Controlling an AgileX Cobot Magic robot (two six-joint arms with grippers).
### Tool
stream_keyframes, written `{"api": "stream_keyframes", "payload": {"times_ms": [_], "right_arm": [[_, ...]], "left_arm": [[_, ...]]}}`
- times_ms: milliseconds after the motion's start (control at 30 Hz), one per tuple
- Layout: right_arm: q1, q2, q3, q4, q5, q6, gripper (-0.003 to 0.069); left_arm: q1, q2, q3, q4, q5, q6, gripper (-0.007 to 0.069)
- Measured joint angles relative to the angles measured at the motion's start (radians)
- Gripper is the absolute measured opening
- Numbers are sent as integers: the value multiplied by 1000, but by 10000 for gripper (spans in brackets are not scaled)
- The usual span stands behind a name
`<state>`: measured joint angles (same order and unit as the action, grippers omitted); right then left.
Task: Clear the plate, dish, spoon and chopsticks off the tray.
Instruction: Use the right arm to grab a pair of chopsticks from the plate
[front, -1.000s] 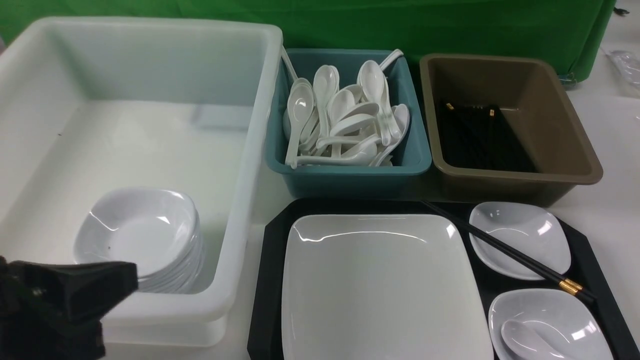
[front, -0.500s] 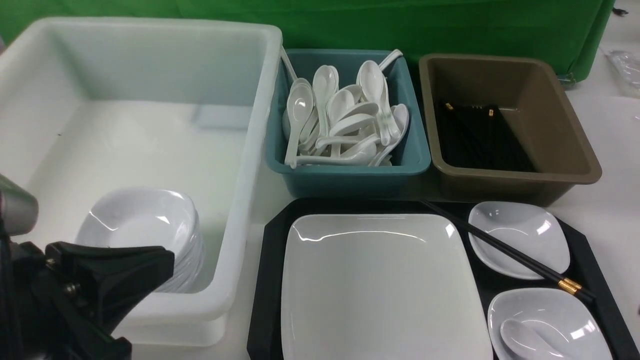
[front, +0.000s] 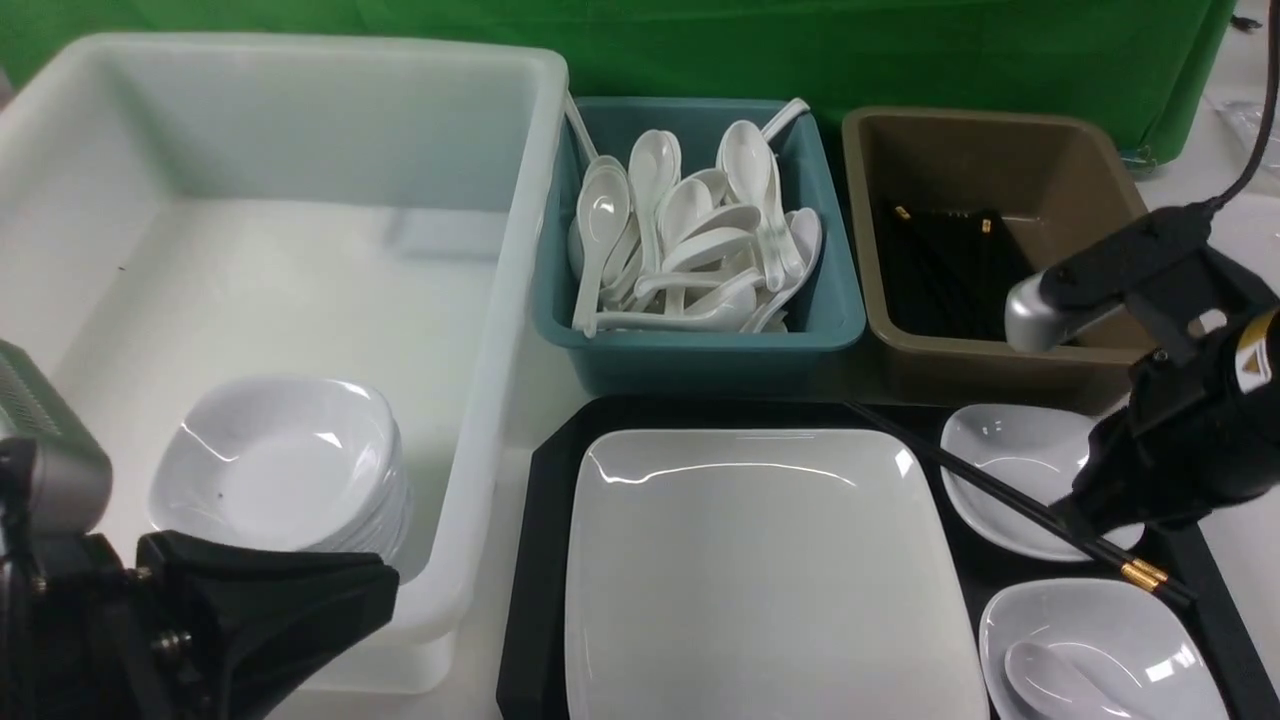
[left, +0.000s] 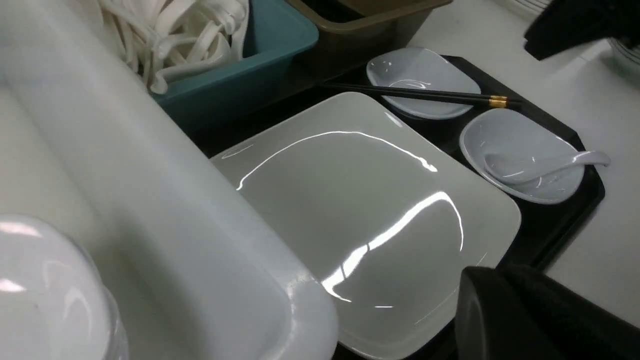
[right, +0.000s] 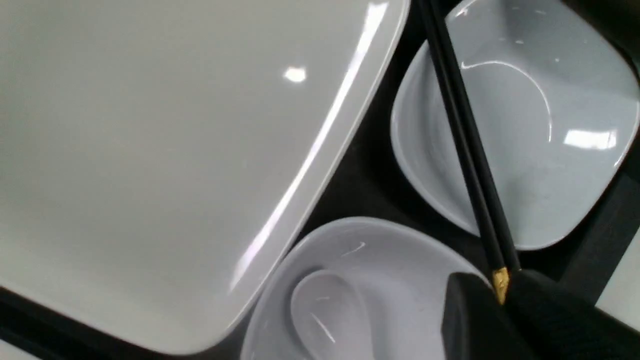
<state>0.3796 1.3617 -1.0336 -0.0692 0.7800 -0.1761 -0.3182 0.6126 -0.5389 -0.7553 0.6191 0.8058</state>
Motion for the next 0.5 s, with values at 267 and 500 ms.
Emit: {"api": "stream_keyframes", "payload": {"times_ms": [267, 500], "right_arm": [[-189, 220, -151, 273, 117, -312, 256], [-196, 365, -229, 288, 110, -405, 385]], "left_arm": [[0, -2, -3, -142, -51, 150, 17], [0, -2, -3, -188, -51, 245, 17]]}}
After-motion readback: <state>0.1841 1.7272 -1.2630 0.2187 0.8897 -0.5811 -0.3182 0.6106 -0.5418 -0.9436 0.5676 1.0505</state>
